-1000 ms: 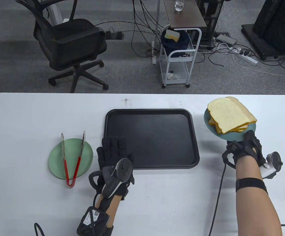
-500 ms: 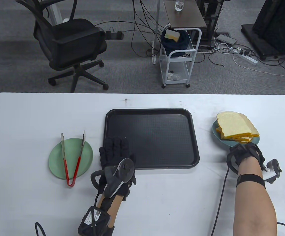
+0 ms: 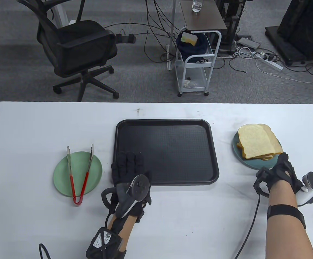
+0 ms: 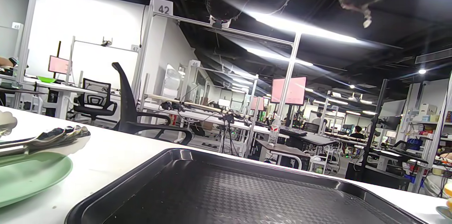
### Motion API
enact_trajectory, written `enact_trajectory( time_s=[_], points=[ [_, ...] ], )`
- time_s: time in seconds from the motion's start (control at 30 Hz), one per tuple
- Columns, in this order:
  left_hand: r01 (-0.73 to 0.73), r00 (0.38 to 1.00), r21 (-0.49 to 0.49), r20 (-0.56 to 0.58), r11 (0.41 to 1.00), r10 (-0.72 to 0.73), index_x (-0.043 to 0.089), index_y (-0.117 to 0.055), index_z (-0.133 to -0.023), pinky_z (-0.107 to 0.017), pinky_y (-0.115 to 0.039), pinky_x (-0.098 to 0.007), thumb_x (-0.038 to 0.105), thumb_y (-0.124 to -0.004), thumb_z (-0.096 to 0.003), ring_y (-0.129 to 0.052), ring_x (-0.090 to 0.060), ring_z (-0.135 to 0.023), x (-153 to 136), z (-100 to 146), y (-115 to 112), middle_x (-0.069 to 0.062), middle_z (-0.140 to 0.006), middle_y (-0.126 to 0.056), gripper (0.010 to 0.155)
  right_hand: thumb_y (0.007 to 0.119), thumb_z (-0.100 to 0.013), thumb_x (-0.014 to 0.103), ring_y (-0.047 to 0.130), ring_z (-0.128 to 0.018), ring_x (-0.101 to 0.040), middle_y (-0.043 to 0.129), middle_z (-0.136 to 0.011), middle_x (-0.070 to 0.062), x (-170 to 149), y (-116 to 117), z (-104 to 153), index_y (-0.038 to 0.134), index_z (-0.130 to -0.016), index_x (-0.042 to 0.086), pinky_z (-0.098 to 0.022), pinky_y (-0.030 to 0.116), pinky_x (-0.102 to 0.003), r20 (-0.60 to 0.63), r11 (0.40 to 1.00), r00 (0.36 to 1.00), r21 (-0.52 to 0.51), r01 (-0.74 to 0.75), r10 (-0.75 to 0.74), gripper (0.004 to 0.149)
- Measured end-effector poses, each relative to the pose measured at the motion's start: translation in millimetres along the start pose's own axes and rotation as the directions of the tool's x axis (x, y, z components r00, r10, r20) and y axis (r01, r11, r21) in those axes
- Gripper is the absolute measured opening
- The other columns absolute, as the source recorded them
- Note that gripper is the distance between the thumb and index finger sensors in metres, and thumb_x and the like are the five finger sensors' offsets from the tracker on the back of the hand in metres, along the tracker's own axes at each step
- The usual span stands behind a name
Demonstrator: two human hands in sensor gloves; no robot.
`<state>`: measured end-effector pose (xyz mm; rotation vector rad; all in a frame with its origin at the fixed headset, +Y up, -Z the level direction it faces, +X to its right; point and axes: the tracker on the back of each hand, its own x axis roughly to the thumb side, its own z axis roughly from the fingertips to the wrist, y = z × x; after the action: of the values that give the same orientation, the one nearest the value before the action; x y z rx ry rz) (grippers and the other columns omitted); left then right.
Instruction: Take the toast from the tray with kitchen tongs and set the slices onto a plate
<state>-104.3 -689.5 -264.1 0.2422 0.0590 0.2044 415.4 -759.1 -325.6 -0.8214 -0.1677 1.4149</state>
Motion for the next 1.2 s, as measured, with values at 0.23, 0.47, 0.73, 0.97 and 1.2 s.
enact_trajectory(
  time_s=[0.23,0.47,0.73,0.97,1.2],
  points=[
    [-0.019,1.0,0.015,0.009,1.0,0.019,0.034,-0.05,-0.104,-0.079,-0.041,-0.051,0.06,-0.061,-0.0441,-0.039,-0.027,-0.112,1,2,5,0.002,-0.118,-0.05,0.067,0.062,-0.052,0.054,0.041,-0.096,-0.056,0.029,-0.109,-0.028,55,56,84,0.032,-0.109,0.013,-0.061,0.051,-0.065,0.417,0.951,0.862,-0.018,-0.308,0.287,0.076],
    [-0.032,0.999,0.019,0.017,0.999,0.031,0.034,-0.051,-0.104,-0.079,-0.041,-0.051,0.06,-0.06,-0.0442,-0.039,-0.027,-0.112,2,3,6,0.002,-0.118,-0.05,0.067,0.063,-0.053,0.054,0.041,-0.097,-0.055,0.034,-0.111,-0.026,61,121,171,0.039,-0.11,0.015,-0.062,0.05,-0.065,0.7,0.868,0.626,0.017,-0.496,0.344,0.073],
    [-0.034,0.999,0.025,0.024,0.999,0.033,0.034,-0.051,-0.104,-0.079,-0.041,-0.051,0.06,-0.06,-0.0442,-0.04,-0.027,-0.112,3,4,6,0.002,-0.118,-0.051,0.066,0.061,-0.054,0.054,0.04,-0.098,-0.053,0.037,-0.113,-0.023,21,169,212,0.04,-0.11,0.017,-0.063,0.05,-0.064,0.843,0.715,0.251,-0.204,-0.669,0.476,0.071],
    [-0.008,0.999,0.023,0.041,1.0,0.007,0.034,-0.051,-0.104,-0.079,-0.041,-0.051,0.06,-0.06,-0.0443,-0.039,-0.027,-0.112,7,6,0,0.002,-0.118,-0.05,0.066,0.06,-0.054,0.053,0.04,-0.099,-0.052,0.036,-0.113,-0.022,-12,178,203,0.039,-0.11,0.017,-0.064,0.049,-0.064,0.831,0.584,0.046,-0.349,-0.733,0.554,0.07],
    [0.005,0.999,0.019,0.046,1.0,-0.006,0.034,-0.051,-0.104,-0.079,-0.041,-0.051,0.06,-0.059,-0.0442,-0.039,-0.026,-0.112,8,7,-3,0.002,-0.119,-0.05,0.066,0.06,-0.054,0.052,0.04,-0.099,-0.052,0.037,-0.113,-0.022,-19,179,198,0.039,-0.11,0.017,-0.064,0.049,-0.064,0.826,0.555,0.025,-0.357,-0.751,0.564,0.069]
  ],
)
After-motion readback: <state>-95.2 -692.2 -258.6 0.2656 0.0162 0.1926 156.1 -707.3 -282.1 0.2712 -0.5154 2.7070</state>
